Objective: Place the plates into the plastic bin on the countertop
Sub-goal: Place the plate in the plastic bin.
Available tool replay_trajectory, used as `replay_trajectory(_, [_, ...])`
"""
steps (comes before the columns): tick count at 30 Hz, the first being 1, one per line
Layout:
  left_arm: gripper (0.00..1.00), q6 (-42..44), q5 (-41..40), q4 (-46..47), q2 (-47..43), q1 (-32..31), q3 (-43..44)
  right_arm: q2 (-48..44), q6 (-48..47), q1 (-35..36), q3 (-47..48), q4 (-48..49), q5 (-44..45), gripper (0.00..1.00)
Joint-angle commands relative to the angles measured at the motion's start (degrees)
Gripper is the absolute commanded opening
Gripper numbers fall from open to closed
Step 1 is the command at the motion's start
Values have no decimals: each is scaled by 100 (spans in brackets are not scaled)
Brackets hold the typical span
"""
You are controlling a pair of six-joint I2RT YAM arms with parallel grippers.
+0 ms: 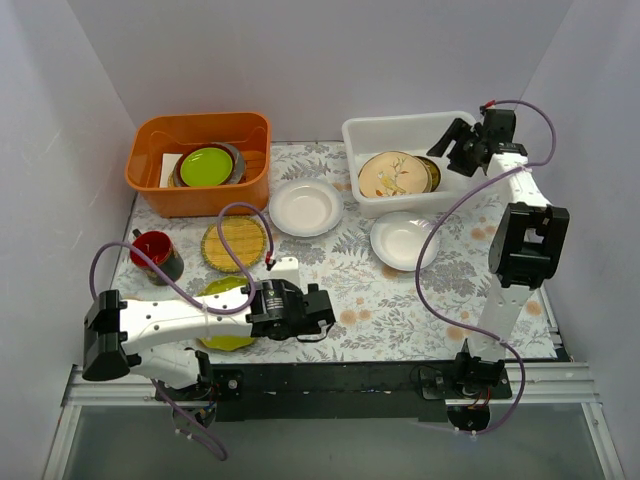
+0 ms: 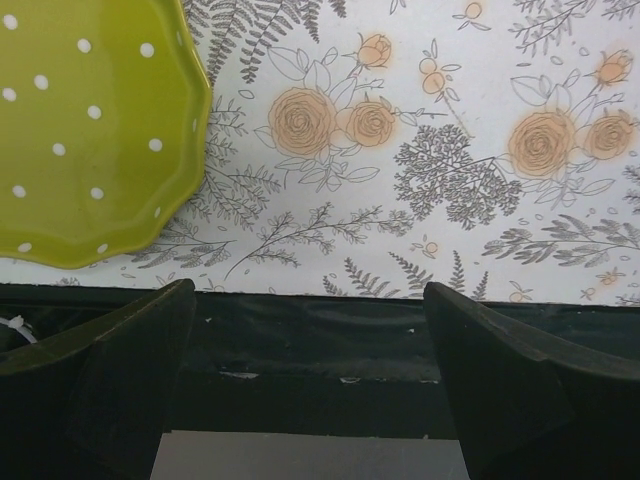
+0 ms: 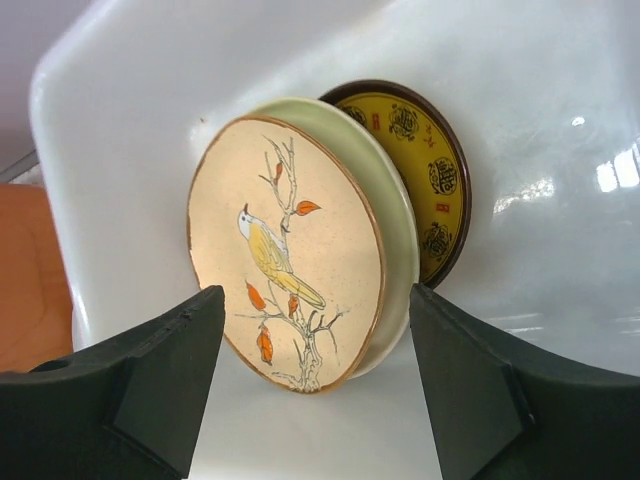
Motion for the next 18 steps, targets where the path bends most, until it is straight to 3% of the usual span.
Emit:
replay_trajectory(1, [98,-890,-29,-379,137,-94,260,-677,-254,-6,-4,-42,345,82])
replay_trajectory(5, [98,-890,-2,-247,6,-103,252,-1229,-342,-6,-126,-95,320,82])
replay_trajectory(11, [98,-916,-37,183,-872,-103,-82,-2143,-509,117,-557,72,-145,82])
replay_trajectory(18, [98,-1258,-108,-79,-1523,-94,-320,-3067,-817,942,-952,-104,-181,82])
